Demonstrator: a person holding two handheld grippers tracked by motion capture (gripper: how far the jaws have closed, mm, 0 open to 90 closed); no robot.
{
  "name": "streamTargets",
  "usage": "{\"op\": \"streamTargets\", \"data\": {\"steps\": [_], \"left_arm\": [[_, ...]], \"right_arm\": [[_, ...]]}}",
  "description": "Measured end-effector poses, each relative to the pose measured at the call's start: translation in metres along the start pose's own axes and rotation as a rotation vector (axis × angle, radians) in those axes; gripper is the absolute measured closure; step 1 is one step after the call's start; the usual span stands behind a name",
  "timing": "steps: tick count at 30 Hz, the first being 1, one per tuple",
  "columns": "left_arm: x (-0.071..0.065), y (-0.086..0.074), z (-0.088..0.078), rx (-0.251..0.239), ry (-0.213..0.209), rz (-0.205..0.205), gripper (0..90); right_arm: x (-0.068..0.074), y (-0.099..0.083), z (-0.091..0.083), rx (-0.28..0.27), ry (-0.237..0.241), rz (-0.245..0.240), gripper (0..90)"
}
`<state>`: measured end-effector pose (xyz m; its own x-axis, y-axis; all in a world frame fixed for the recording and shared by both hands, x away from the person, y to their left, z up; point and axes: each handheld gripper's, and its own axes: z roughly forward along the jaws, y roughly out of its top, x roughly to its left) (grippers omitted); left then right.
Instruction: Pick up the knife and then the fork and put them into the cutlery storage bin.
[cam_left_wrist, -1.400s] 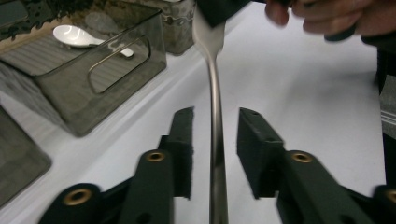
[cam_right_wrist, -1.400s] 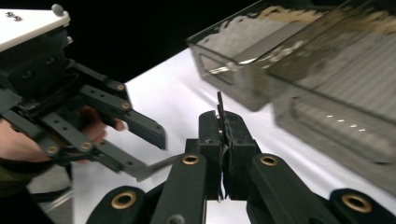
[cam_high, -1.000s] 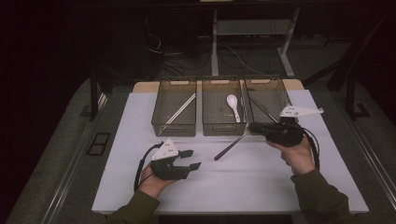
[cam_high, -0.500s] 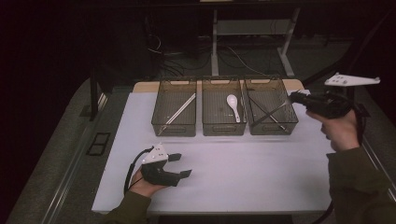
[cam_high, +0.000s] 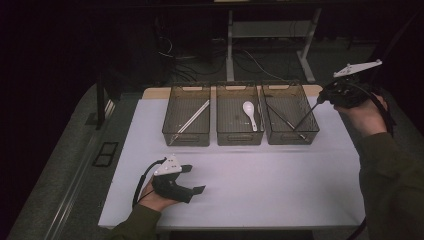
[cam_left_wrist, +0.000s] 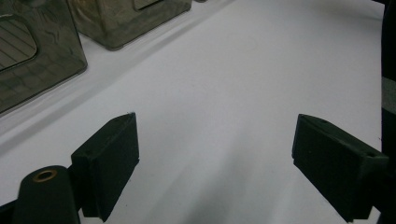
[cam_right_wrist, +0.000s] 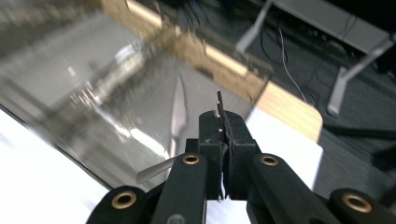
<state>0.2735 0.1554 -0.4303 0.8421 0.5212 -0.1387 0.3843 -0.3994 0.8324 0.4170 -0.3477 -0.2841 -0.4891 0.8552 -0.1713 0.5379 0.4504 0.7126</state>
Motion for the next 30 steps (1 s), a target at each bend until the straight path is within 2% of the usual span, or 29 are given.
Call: {"op": "streamTargets", "data": {"steps": [7,13,20,24,25,27,29,30], "left_arm": [[-0.001,0.001,-0.001,-0.005,-0.004,0.005,13.4],[-0.001,0.001,-0.001,-0.005,-0.008,0.005,13.2],[-0.001,0.002,0.0,-0.01,-0.012,0.002,13.2],[-0.001,0.002,-0.001,-0.014,-0.017,0.001,13.1],[-0.001,0.002,-0.001,-0.017,-0.018,-0.002,13.2],[-0.001,0.002,-0.001,-0.019,-0.019,-0.003,13.1],[-0.001,0.003,-0.001,-0.014,-0.021,0.001,13.1],[-0.001,0.003,-0.001,-0.014,-0.021,0.002,13.1]], "right_arm": [[0.004,0.001,0.024,0.122,-0.023,-0.074,87.3],[0.009,0.013,0.038,0.107,-0.019,-0.083,87.3],[0.019,0.026,0.073,0.04,-0.044,-0.062,87.0],[0.026,0.029,0.098,0.045,-0.016,-0.047,87.1],[0.028,0.028,0.103,0.036,-0.02,-0.034,86.7],[0.032,0.028,0.113,0.031,0.005,-0.002,85.9],[0.035,0.026,0.121,0.033,0.018,-0.002,85.3],[0.037,0.025,0.125,0.034,0.027,0.013,84.8]]}}
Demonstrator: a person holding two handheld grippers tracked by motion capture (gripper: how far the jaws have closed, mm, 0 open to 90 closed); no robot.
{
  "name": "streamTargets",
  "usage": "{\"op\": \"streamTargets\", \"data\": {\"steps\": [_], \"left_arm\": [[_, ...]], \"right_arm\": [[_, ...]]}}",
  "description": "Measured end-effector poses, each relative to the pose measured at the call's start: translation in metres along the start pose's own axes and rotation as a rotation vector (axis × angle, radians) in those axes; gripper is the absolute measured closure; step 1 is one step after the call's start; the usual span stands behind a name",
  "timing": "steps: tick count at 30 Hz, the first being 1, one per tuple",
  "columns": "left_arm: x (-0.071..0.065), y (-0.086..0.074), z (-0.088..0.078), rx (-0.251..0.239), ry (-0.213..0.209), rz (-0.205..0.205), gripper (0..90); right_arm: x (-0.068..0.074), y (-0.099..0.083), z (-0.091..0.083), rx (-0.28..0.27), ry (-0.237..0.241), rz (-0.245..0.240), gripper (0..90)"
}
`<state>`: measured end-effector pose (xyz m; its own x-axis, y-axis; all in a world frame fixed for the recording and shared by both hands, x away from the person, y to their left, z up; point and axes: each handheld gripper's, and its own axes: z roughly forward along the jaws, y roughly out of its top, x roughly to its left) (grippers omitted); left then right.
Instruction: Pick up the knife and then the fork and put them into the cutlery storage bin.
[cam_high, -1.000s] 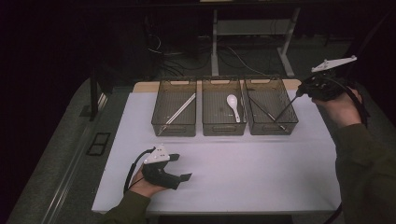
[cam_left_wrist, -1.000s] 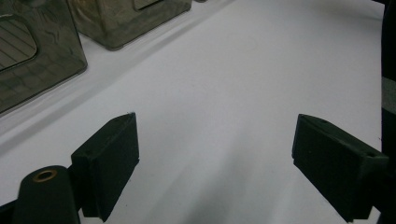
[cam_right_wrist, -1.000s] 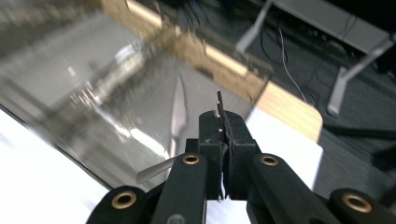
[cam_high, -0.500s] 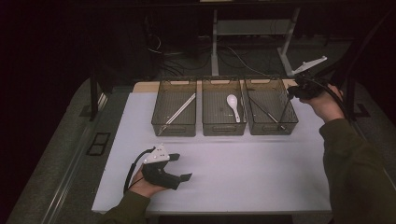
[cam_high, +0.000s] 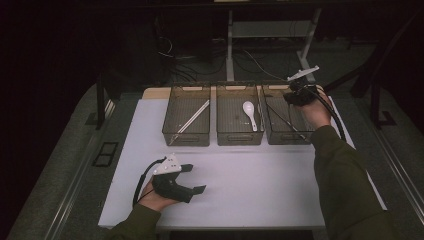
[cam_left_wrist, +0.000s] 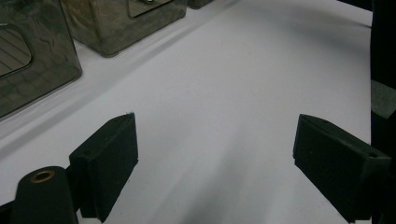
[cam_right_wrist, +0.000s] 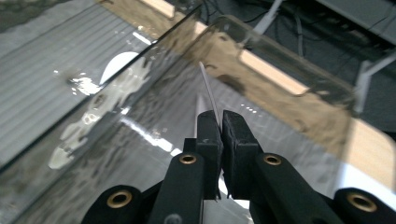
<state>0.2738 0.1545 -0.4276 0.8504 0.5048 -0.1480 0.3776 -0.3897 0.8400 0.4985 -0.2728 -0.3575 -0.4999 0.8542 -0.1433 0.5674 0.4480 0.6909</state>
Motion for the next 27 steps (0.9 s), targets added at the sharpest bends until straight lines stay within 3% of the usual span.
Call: {"op": "streamTargets", "data": {"steps": [5,9,15,24,27], "left_arm": [[0.0,0.0,0.0,-0.004,-0.001,0.001,13.1],[0.0,0.0,0.0,-0.002,-0.001,0.001,13.1],[0.001,0.0,0.001,0.002,-0.001,0.0,13.1],[0.001,0.0,0.002,0.002,0.003,0.001,12.9],[0.001,0.0,0.002,0.0,0.004,0.001,12.8]], "right_arm": [[0.009,-0.008,0.016,0.033,0.024,0.021,81.8],[0.01,-0.015,0.014,0.02,0.047,0.057,74.9],[0.011,-0.026,-0.001,-0.035,0.116,0.116,54.9],[0.018,-0.049,-0.031,-0.165,0.231,0.148,39.2],[0.022,-0.058,-0.042,-0.18,0.256,0.15,35.7]]}}
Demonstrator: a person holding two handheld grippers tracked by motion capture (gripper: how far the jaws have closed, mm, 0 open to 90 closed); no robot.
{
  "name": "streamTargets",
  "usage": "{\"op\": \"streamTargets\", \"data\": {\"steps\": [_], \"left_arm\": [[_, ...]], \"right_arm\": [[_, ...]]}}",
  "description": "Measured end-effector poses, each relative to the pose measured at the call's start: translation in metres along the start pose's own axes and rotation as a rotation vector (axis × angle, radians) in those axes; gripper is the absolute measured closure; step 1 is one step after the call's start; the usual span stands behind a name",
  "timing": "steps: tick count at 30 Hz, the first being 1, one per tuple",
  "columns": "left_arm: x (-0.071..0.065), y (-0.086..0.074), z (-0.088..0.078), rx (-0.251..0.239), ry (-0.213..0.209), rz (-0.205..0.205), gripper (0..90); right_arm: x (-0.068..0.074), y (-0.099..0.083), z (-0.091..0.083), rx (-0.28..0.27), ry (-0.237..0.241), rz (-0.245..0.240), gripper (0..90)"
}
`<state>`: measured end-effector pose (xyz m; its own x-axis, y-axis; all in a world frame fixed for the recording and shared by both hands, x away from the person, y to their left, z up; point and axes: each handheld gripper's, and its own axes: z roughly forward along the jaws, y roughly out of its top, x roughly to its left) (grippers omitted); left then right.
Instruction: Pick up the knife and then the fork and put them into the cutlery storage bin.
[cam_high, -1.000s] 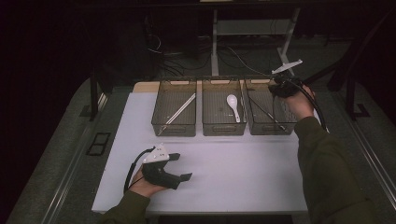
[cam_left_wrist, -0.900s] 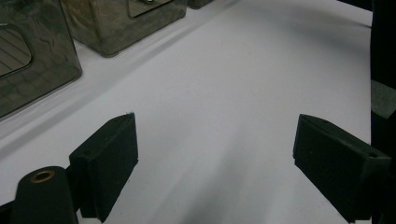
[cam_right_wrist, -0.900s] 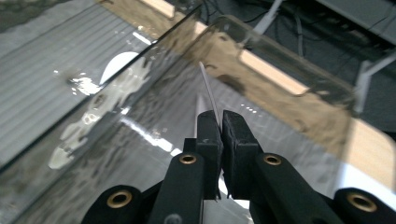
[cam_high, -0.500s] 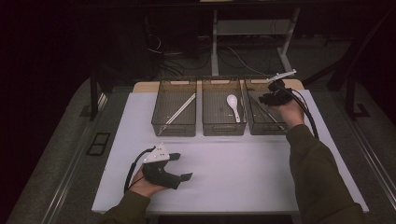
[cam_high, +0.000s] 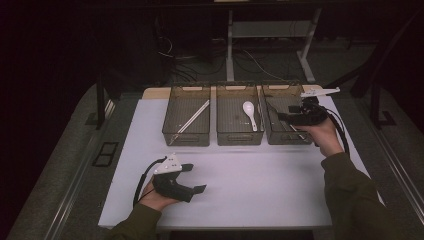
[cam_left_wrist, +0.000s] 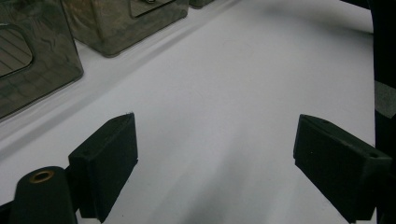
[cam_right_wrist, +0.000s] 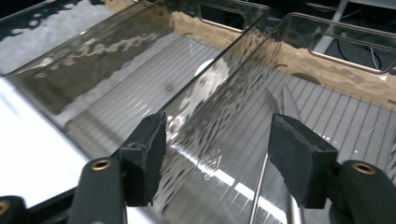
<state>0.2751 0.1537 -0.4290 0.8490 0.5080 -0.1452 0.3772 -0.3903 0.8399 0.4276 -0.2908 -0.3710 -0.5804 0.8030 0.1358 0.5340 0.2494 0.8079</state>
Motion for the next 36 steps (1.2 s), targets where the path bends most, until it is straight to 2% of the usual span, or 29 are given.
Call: {"op": "streamTargets", "data": {"steps": [7,13,17,24,29,36], "left_arm": [[0.0,-0.001,-0.001,-0.003,-0.002,-0.001,12.5],[0.0,-0.001,-0.001,-0.004,-0.007,0.003,11.7],[0.0,-0.001,-0.001,-0.009,-0.004,0.002,11.2],[0.001,-0.001,-0.002,-0.02,0.008,0.013,10.5],[0.001,-0.001,-0.002,-0.009,0.02,0.016,6.9],[0.002,-0.001,-0.002,-0.015,0.028,0.011,3.1]], "right_arm": [[0.02,-0.019,-0.024,-0.041,0.047,-0.015,30.3],[0.04,-0.038,-0.042,-0.077,0.013,-0.051,25.0],[0.051,-0.052,-0.051,-0.097,0.039,-0.05,21.6],[0.067,-0.08,-0.058,-0.097,0.063,-0.035,18.7],[0.073,-0.098,-0.06,-0.101,0.055,-0.031,17.7],[0.078,-0.123,-0.065,-0.088,0.079,-0.019,14.5]]}}
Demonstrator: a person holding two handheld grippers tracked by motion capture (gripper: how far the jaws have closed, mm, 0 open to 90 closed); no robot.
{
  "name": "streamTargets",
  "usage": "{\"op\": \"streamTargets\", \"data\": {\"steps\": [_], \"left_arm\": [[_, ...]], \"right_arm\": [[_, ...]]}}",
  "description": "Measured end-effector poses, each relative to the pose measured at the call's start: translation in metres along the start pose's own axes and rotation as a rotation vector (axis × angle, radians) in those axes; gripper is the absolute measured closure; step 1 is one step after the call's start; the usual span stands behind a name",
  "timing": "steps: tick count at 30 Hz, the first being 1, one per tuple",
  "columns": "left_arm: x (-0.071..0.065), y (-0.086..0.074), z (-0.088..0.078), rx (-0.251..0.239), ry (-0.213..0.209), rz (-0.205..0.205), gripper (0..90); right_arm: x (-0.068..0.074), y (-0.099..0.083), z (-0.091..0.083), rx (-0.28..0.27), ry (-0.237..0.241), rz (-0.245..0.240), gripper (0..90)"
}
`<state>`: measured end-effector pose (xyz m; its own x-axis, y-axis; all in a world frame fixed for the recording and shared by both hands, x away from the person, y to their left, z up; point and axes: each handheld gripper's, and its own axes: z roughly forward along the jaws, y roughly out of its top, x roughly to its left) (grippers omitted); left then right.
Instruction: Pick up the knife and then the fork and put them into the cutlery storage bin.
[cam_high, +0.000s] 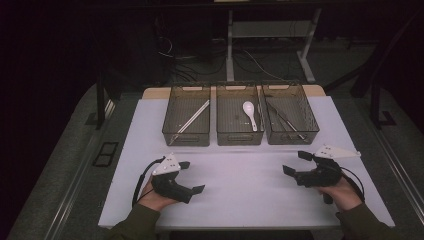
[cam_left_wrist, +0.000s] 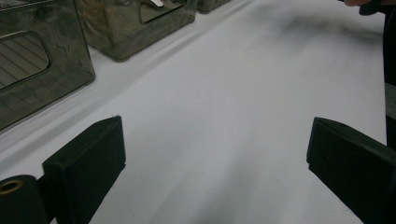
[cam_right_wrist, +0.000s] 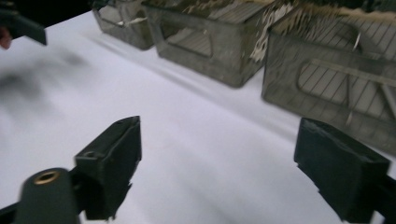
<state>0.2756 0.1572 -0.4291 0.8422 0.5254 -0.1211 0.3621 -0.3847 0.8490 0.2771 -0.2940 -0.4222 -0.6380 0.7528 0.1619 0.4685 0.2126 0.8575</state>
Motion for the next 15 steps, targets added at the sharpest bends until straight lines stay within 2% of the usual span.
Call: {"op": "streamTargets", "data": {"steps": [7,9,15], "left_arm": [[-0.001,0.0,0.0,-0.007,0.01,-0.004,0.0],[-0.001,0.0,0.0,-0.001,0.01,-0.003,0.0],[-0.001,0.0,0.0,0.006,0.009,-0.004,0.0]], "right_arm": [[0.001,-0.02,-0.009,0.009,0.0,0.013,14.5],[0.002,-0.024,-0.012,0.02,0.006,0.004,13.5],[0.002,-0.027,-0.014,0.017,0.002,0.004,13.5]]}}
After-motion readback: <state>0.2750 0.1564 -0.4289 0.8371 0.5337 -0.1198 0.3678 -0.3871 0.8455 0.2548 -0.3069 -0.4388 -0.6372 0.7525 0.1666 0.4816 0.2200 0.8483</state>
